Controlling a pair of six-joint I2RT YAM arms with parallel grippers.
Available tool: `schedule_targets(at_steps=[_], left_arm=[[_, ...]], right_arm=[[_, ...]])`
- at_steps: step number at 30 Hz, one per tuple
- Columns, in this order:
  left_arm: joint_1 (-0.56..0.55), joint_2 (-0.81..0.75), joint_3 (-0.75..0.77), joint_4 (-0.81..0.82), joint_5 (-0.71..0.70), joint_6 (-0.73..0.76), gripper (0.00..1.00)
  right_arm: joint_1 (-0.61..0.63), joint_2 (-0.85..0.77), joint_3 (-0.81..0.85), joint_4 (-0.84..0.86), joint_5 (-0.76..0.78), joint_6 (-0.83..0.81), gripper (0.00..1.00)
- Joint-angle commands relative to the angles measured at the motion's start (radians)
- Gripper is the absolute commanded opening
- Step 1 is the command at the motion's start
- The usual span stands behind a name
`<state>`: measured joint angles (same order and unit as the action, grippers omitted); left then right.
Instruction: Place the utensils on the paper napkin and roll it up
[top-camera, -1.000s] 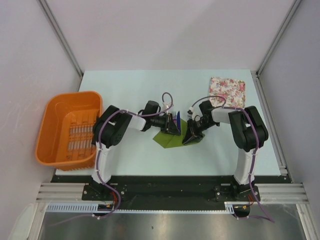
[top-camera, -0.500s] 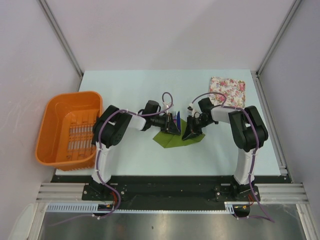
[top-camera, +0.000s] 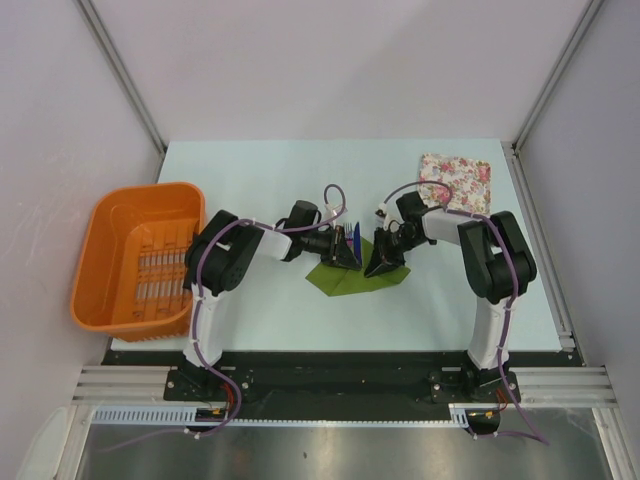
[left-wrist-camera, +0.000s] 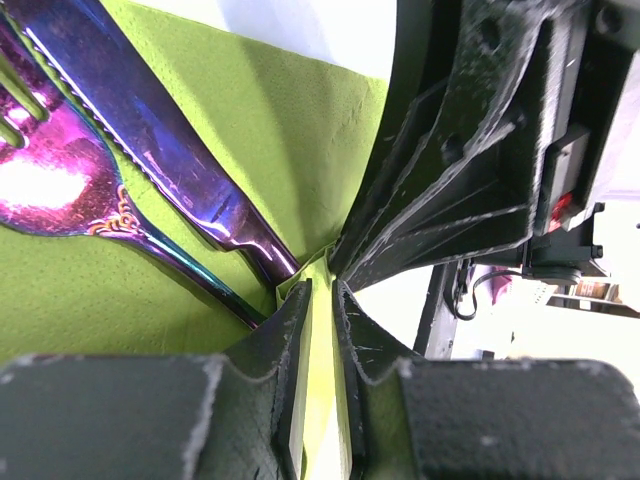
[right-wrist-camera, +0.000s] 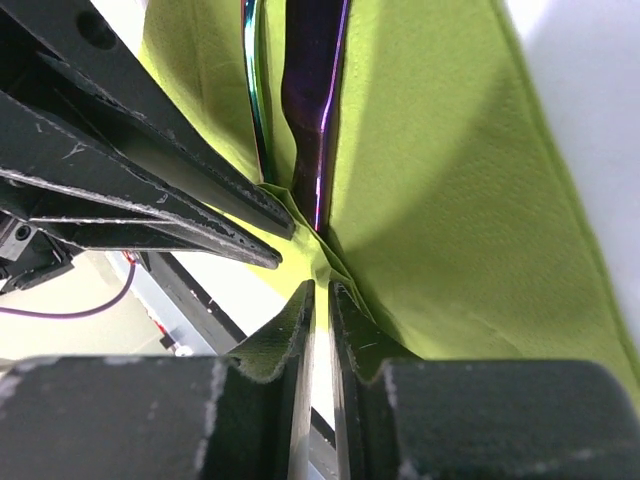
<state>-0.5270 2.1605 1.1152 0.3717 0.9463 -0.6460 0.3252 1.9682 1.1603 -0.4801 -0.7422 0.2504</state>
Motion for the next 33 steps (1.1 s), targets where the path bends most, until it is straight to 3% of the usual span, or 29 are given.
schedule_targets(at_steps=[1,15,21,28,33], left_arm=[[0.009,0.012,0.029,-0.01,-0.004,0.036,0.19],[0.012,0.015,0.034,-0.03,-0.007,0.045,0.18],[0.013,0.012,0.031,-0.034,-0.015,0.046,0.18],[0.013,0.012,0.031,-0.054,-0.011,0.063,0.18],[0.015,0.012,0.029,-0.063,-0.009,0.069,0.18]], right_arm=[[-0.003,-0.045,0.035,-0.011,0.02,-0.01,0.15],[0.015,0.032,0.039,0.002,0.057,-0.023,0.14],[-0.046,-0.071,0.084,-0.11,0.011,-0.062,0.34],[-0.176,-0.157,0.079,-0.233,0.055,-0.12,0.7],[-0.281,-0.152,0.021,-0.27,0.095,-0.166,0.75]])
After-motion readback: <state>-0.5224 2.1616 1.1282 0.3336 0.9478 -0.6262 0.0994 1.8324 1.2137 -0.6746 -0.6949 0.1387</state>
